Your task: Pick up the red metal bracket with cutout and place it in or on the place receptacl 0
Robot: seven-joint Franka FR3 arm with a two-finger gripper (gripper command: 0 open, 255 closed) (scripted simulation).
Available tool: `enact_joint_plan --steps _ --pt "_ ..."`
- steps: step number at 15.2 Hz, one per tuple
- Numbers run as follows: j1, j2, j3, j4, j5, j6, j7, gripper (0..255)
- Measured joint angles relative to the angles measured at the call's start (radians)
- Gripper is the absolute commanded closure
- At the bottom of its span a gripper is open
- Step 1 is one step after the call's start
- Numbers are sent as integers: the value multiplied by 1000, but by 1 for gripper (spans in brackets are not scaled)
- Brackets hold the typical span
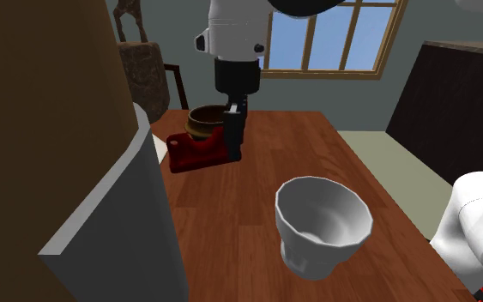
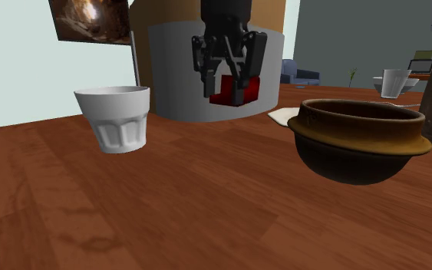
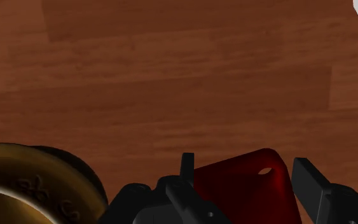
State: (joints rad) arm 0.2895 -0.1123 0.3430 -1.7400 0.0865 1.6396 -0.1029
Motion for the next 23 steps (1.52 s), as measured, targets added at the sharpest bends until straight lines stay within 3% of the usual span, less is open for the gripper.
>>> enact_joint_plan --steps 15,23 --pt "2 69 6 278 -23 -211 24 255" --pt "-65 173 -61 399 -54 -241 -112 255"
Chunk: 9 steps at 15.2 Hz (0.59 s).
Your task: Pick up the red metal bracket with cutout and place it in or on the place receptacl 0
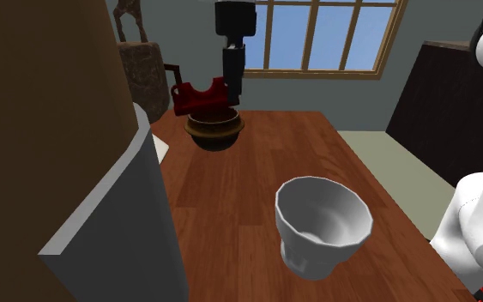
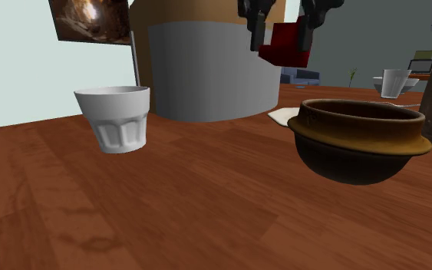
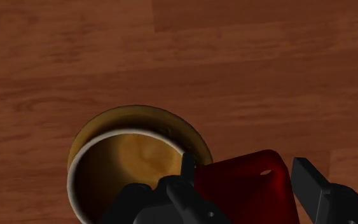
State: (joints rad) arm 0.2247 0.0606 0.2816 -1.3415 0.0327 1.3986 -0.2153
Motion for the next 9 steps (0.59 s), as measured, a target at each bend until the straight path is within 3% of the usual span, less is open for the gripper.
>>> enact_joint_plan --steps 9 --pt "-74 163 -63 188 -33 -35 -148 255"
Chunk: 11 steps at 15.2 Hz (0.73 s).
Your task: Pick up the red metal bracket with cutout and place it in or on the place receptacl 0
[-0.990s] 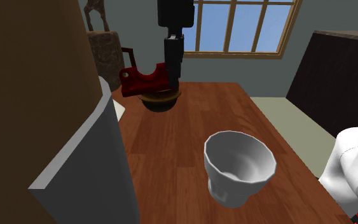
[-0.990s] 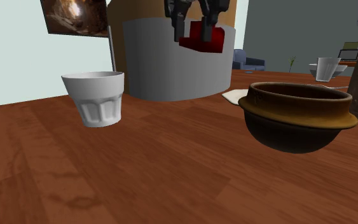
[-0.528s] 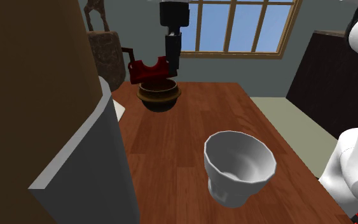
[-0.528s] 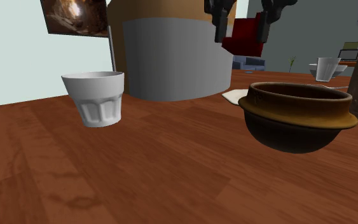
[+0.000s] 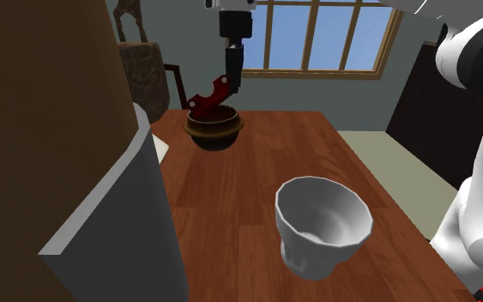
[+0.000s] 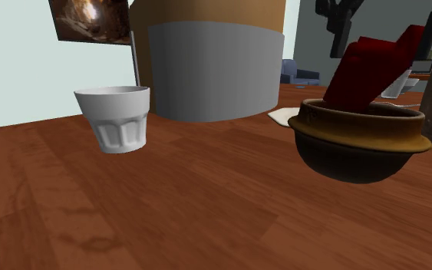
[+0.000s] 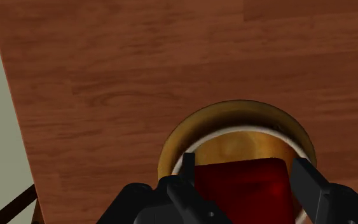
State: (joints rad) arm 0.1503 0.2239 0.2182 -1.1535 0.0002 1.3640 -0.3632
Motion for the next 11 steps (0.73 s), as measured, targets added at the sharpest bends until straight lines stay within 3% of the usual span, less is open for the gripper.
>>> enact_joint_plan --steps 11 --pt "-18 -74 -7 -229 15 163 -22 255"
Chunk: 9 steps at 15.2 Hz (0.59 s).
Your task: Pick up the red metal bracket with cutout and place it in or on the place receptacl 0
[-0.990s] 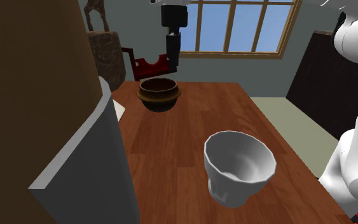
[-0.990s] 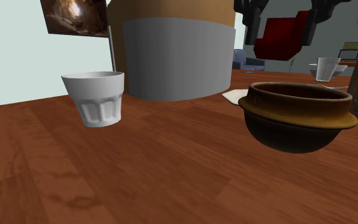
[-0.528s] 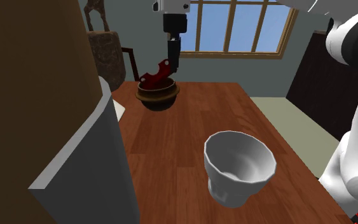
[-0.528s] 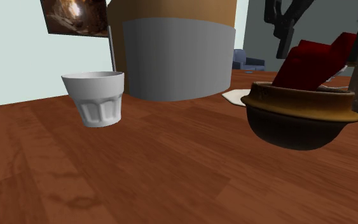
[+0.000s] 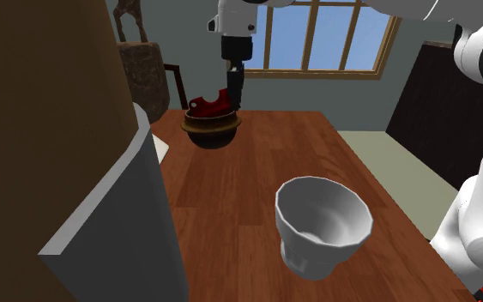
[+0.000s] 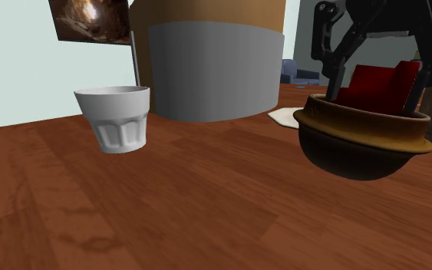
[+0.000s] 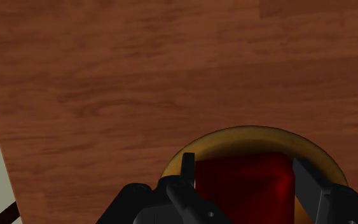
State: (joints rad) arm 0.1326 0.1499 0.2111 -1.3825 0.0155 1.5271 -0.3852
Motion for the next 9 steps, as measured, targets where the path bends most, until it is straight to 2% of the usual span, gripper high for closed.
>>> enact_joint_plan --steps 5,6,9 --pt "0 0 0 -3 1 4 -2 255" --pt "0 0 0 -4 1 5 -1 0" --pt "1 1 1 -16 1 12 1 0"
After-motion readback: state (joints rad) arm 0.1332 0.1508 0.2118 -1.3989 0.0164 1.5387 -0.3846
